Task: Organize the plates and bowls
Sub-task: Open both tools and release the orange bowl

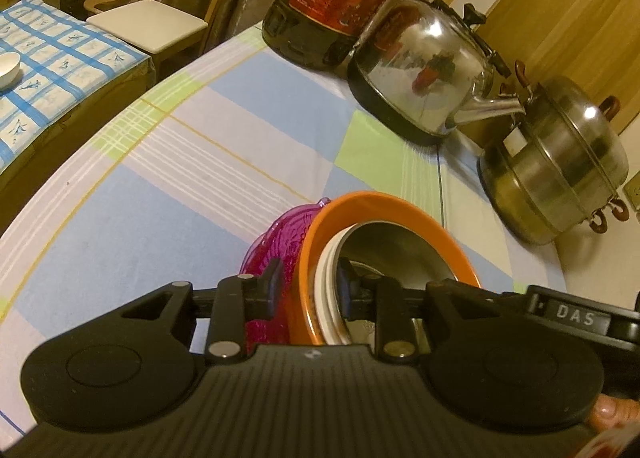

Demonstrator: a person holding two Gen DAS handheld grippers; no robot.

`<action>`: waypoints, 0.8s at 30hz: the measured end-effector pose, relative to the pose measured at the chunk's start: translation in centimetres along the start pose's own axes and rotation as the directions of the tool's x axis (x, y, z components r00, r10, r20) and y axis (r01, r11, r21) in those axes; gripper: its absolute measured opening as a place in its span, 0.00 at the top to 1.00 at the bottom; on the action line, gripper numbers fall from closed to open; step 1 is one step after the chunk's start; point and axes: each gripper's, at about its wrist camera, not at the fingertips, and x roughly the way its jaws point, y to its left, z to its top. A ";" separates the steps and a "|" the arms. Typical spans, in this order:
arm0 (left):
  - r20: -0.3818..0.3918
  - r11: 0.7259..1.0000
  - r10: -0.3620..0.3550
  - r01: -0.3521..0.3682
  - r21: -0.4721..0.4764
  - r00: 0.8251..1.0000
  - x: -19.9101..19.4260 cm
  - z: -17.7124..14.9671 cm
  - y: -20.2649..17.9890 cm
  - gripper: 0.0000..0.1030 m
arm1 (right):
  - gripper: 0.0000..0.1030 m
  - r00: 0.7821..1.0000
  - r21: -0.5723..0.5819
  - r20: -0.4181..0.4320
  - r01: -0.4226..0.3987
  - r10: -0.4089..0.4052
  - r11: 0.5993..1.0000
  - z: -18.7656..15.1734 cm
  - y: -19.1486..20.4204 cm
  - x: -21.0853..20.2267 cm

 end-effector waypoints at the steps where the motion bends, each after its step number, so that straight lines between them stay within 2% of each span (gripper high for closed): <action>1: 0.006 1.000 -0.001 0.001 -0.001 1.000 -0.1 0.0 0.1 0.76 | 0.51 1.000 -0.012 0.007 0.003 -0.003 1.000 0.0 0.2 -0.2; 5: 0.024 1.000 0.008 -0.008 0.002 1.000 -0.7 -0.2 0.1 0.72 | 0.45 0.999 -0.055 0.037 0.024 -0.022 0.998 -0.4 0.7 -1.1; 11: 0.061 0.999 0.017 -0.019 0.027 0.998 -1.9 -0.6 -0.1 0.67 | 0.42 0.996 -0.117 0.072 0.056 -0.048 0.992 -1.2 1.8 -2.3; 16: 0.100 0.997 0.032 -0.038 0.065 0.995 -2.8 -0.8 -0.2 0.58 | 0.39 0.992 -0.166 0.109 0.086 -0.068 0.982 -1.8 2.5 -3.2; 18: 0.111 0.996 0.038 -0.046 0.071 0.993 -3.3 -1.0 -0.2 0.49 | 0.39 0.991 -0.162 0.116 0.089 -0.070 0.983 -1.9 2.4 -3.6; 20: 0.122 0.996 0.040 -0.049 0.074 0.992 -3.8 -1.1 -0.2 0.47 | 0.39 0.990 -0.159 0.125 0.091 -0.071 0.983 -2.2 2.5 -4.0; 24: 0.146 0.995 0.046 -0.058 0.078 0.988 -5.2 -1.4 -0.4 0.34 | 0.38 0.988 -0.161 0.132 0.095 -0.073 0.982 -2.8 2.6 -4.8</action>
